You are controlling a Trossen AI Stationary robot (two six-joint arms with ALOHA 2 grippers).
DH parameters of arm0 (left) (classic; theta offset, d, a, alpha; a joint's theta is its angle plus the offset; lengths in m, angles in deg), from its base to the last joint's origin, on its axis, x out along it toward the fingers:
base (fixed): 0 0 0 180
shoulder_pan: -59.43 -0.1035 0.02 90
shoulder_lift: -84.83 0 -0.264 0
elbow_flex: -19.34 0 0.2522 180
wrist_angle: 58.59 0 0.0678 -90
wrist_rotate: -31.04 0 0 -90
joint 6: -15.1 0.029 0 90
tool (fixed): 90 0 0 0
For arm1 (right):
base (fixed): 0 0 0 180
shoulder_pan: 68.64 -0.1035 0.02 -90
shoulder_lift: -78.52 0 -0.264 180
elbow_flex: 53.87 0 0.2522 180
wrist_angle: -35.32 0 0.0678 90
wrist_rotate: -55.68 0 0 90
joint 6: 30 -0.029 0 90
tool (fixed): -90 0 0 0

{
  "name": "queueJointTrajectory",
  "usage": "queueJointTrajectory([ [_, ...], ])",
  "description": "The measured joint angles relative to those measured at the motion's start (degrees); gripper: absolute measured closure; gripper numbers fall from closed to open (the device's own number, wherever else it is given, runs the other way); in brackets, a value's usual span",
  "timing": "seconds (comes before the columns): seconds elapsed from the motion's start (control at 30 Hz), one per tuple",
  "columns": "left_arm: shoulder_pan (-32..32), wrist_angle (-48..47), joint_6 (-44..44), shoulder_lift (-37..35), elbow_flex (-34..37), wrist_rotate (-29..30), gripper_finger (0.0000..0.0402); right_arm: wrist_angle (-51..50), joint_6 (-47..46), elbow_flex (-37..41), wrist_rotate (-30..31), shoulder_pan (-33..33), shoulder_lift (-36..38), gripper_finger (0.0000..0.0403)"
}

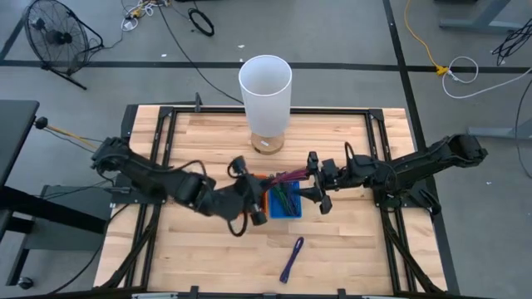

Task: Pick & Place USB Port
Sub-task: Put the pink USB cable into the blue bin

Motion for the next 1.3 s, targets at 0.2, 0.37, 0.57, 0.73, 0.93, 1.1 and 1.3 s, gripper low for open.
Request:
queueJointTrajectory([
  [0.2,-3.67,4.18,3.84,0.18,0.11,-5.22,0.0379,3.06,0.10,0.00,0.00,0.00,0.00,0.0188],
  [0.37,-5.01,5.57,3.74,0.21,1.30,-7.73,0.0379,6.46,2.67,0.00,0.34,0.00,-0.01,0.0188],
  [0.57,-5.21,6.23,3.87,1.00,1.38,-9.39,0.0379,7.91,5.61,0.00,6.08,0.04,0.00,0.0188],
  [0.73,-5.63,6.36,3.87,1.23,1.36,-10.09,0.0379,9.83,6.14,0.00,6.40,0.04,0.00,0.0189],
  [0.93,-5.80,6.21,3.83,1.23,1.36,-11.16,0.0379,8.96,6.42,0.00,8.58,0.02,0.00,0.0283],
  [1.1,-5.84,5.63,3.91,1.23,1.36,-11.26,0.0347,7.76,7.19,-0.03,7.60,0.02,0.04,0.0382],
  [1.3,-5.75,3.10,4.02,1.23,1.36,-11.38,0.0297,5.87,6.81,-0.07,8.91,0.04,-0.02,0.0394],
])
